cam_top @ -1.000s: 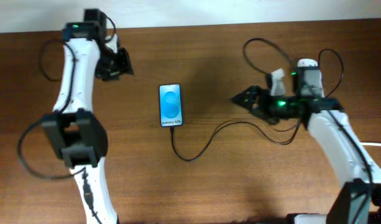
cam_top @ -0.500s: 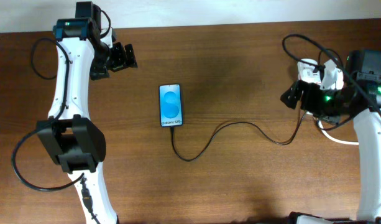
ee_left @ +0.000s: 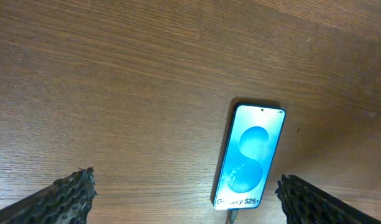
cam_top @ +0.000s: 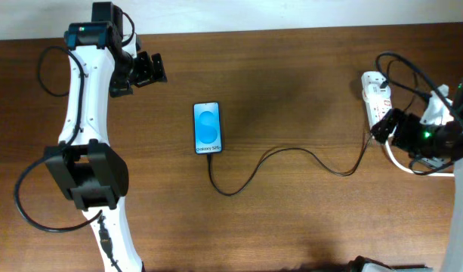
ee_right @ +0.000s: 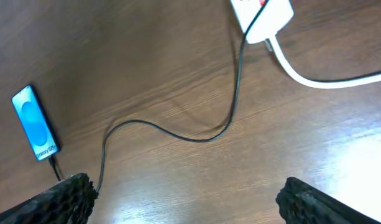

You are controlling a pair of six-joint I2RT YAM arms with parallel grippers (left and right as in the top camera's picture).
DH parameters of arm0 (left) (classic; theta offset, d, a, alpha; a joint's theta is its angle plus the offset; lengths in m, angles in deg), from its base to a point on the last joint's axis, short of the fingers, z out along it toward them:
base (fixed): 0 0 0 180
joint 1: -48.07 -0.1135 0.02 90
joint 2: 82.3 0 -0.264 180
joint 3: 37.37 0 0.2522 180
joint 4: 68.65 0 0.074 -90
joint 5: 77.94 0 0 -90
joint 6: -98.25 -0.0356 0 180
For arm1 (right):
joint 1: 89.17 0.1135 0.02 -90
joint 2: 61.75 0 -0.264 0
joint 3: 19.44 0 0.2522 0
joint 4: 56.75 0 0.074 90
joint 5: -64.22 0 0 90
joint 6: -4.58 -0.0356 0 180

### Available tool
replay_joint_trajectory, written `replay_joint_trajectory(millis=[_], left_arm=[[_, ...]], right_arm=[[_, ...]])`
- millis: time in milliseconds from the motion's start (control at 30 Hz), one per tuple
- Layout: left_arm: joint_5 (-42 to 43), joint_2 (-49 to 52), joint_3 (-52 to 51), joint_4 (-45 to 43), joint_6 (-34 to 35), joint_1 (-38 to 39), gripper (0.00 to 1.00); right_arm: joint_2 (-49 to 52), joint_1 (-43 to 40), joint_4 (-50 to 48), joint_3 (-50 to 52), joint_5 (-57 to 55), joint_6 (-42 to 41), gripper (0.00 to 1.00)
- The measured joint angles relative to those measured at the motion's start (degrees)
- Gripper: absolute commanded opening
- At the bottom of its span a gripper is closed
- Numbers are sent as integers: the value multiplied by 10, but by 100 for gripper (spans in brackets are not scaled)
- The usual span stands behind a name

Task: Plug charger to phone and switch on socket
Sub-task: 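Move the right gripper toward the power strip switch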

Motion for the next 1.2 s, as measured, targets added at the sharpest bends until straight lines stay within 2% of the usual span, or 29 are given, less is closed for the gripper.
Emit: replay_joint_trajectory(millis=[200, 267, 367, 467, 567, 633, 700, 833, 967, 1200], left_arm=[[0, 0, 0, 0, 0, 0, 99], [0, 0, 0, 0, 0, 0, 99], [0, 0, 0, 0, 0, 0, 99], [0, 0, 0, 0, 0, 0, 99], [0, 0, 0, 0, 0, 0, 99], [0, 0, 0, 0, 0, 0, 99], [0, 0, 0, 0, 0, 0, 99], [0, 0, 0, 0, 0, 0, 99], [0, 0, 0, 0, 0, 0, 99], [0, 0, 0, 0, 0, 0, 99]], right_arm=[[0, -61, -17, 0, 17, 21, 98], [0, -108, -55, 0, 43, 23, 98], [6, -210, -150, -7, 141, 21, 98], [51, -244, -192, -35, 179, -3, 98], [150, -250, -133, -138, 179, -16, 98], [258, -250, -80, -263, 165, -18, 98], [306, -250, -65, -310, 161, -20, 98], [411, -238, -82, -333, 144, -24, 98], [485, -192, -99, -333, 97, -25, 98], [546, -122, -146, -333, 15, -59, 98]])
